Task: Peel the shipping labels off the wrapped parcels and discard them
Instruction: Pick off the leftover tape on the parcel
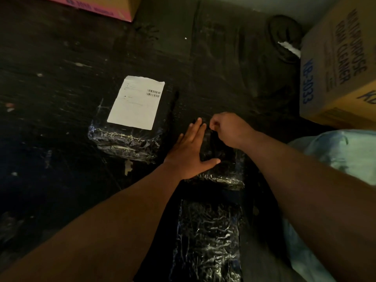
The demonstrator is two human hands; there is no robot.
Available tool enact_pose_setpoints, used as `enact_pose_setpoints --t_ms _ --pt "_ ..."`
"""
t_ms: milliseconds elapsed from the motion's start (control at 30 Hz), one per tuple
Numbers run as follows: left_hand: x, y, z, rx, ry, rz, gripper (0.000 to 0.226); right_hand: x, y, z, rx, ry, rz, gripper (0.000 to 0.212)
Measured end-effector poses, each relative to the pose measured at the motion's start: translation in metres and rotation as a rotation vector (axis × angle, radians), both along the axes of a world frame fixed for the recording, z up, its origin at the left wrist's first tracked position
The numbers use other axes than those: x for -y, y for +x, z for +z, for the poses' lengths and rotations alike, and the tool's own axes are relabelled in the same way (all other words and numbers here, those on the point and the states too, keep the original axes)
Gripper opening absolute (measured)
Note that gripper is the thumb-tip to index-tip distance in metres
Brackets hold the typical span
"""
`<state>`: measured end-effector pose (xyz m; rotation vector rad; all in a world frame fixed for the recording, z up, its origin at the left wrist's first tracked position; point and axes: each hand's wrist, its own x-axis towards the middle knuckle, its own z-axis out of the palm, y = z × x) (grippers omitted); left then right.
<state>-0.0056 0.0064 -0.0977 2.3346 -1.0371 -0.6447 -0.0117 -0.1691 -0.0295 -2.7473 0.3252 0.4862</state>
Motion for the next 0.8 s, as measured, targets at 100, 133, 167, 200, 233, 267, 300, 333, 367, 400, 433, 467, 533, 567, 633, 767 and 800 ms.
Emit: enact_pose_setpoints --t_ms 100,133,167,200,233,267,300,333,367,400,433,467,533,567,633,767,800 --pt "-0.0004 0.0011 0.0012 0.000 -0.001 -0.002 0.111 0.0018 0.0025 0.0018 -0.074 0.020 0.011 0.017" --pt "-0.0003 0.0011 0.0013 0.003 0.000 -0.003 0.111 0.0035 0.0021 0.0019 -0.077 0.046 -0.006 0.018" --pt "-0.0002 0.0011 0.0015 0.006 0.004 -0.006 0.111 0.0053 0.0011 0.0019 -0.063 0.078 -0.037 0.018" --pt "0.0001 0.0011 0.0016 0.010 0.009 -0.008 0.111 0.0067 -0.0002 0.0018 -0.035 0.111 -0.081 0.018" --pt "0.0002 0.0011 0.0014 0.016 0.014 -0.010 0.111 0.0068 -0.0011 0.0021 -0.010 0.132 -0.121 0.018" --pt "0.0002 0.0011 0.0011 0.024 0.020 -0.011 0.112 0.0059 -0.0013 0.0025 0.002 0.134 -0.140 0.018" --pt "0.0002 0.0013 0.0008 0.029 0.024 -0.011 0.112 0.0043 -0.0007 0.0035 -0.002 0.117 -0.130 0.018" --pt "0.0004 0.0015 0.0005 0.031 0.024 -0.012 0.112 0.0024 0.0002 0.0048 -0.018 0.095 -0.105 0.018" --pt "0.0006 0.0017 0.0005 0.031 0.024 -0.012 0.112 0.0003 0.0009 0.0070 -0.035 0.077 -0.079 0.020" --pt "0.0006 0.0017 0.0003 0.032 0.023 -0.011 0.112 -0.0010 0.0012 0.0089 -0.049 0.069 -0.059 0.021" --pt "0.0005 0.0017 0.0005 0.032 0.021 -0.010 0.112 -0.0007 0.0011 0.0097 -0.058 0.069 -0.046 0.022" --pt "0.0005 0.0018 0.0006 0.031 0.018 -0.010 0.112 0.0006 0.0007 0.0096 -0.064 0.076 -0.042 0.021" --pt "0.0002 0.0019 0.0016 0.029 0.014 -0.012 0.111 0.0043 -0.0011 0.0080 -0.055 0.103 -0.062 0.019" --pt "0.0001 0.0019 0.0018 0.026 0.013 -0.013 0.112 0.0059 -0.0021 0.0067 -0.039 0.127 -0.089 0.018" --pt "0.0003 0.0018 0.0017 0.015 0.011 -0.013 0.112 0.0073 -0.0030 0.0036 0.005 0.160 -0.134 0.015" --pt "0.0001 0.0017 0.0010 0.011 0.001 -0.010 0.112 0.0047 0.0011 0.0019 -0.035 0.096 -0.053 0.016" --pt "0.0001 0.0016 0.0010 0.012 0.001 -0.010 0.112 0.0049 0.0016 0.0023 -0.054 0.088 -0.039 0.018"
